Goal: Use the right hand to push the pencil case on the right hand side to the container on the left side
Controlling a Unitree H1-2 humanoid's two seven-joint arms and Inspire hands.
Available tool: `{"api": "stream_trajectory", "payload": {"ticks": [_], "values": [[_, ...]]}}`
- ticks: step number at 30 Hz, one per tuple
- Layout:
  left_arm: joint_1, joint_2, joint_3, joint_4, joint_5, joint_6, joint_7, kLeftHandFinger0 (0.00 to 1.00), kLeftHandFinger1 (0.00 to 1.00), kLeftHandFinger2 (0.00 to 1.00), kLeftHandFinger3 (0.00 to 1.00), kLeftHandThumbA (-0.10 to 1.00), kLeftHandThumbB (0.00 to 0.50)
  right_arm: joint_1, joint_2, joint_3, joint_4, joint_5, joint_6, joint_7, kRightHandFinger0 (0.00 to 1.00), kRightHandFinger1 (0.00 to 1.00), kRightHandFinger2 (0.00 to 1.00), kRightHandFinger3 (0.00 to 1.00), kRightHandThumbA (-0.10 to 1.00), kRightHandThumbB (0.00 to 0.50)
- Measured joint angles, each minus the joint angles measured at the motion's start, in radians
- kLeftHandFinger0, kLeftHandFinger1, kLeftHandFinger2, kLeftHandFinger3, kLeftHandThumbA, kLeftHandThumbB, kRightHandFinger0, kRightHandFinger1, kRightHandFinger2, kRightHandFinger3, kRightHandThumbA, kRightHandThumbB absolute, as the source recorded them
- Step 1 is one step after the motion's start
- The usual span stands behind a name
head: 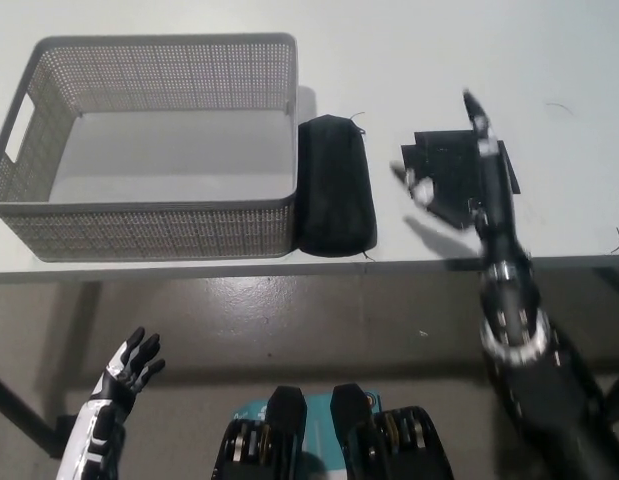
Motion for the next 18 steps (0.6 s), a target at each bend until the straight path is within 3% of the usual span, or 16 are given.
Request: {"api": "stream_trajectory", "payload": {"ticks": [4, 7, 12, 16, 18], "values": [[-0.016, 0.002, 0.004, 0.004, -0.001, 0.003, 0.0, 1.0, 1.0, 1.0, 1.0, 1.0, 0.286, 0.166, -0.004, 0.0, -0.141, 0.018, 0.0, 0.014, 1.0, 1.0, 1.0, 1.0, 1.0, 0.359], [-0.038, 0.008, 0.01, 0.01, -0.005, 0.009, 0.0, 1.0, 1.0, 1.0, 1.0, 1.0, 0.274, 0.307, -0.019, -0.001, -0.261, 0.038, -0.002, 0.034, 1.0, 1.0, 1.0, 1.0, 1.0, 0.344], [-0.09, 0.033, 0.04, 0.018, -0.014, 0.02, 0.0, 1.0, 1.0, 1.0, 1.0, 1.0, 0.293, 0.48, -0.068, -0.028, -0.431, 0.089, -0.025, 0.09, 1.0, 1.0, 1.0, 1.0, 1.0, 0.248], [-0.129, 0.058, 0.062, 0.017, -0.016, 0.031, 0.0, 1.0, 1.0, 1.0, 1.0, 1.0, 0.335, 0.525, -0.096, -0.06, -0.461, 0.125, -0.054, 0.134, 1.0, 1.0, 1.0, 1.0, 1.0, 0.227], [-0.137, 0.058, 0.064, 0.018, -0.017, 0.038, 0.001, 1.0, 1.0, 1.0, 1.0, 1.0, 0.324, 0.534, -0.097, -0.073, -0.46, 0.141, -0.064, 0.156, 1.0, 1.0, 1.0, 1.0, 1.0, 0.239]]}}
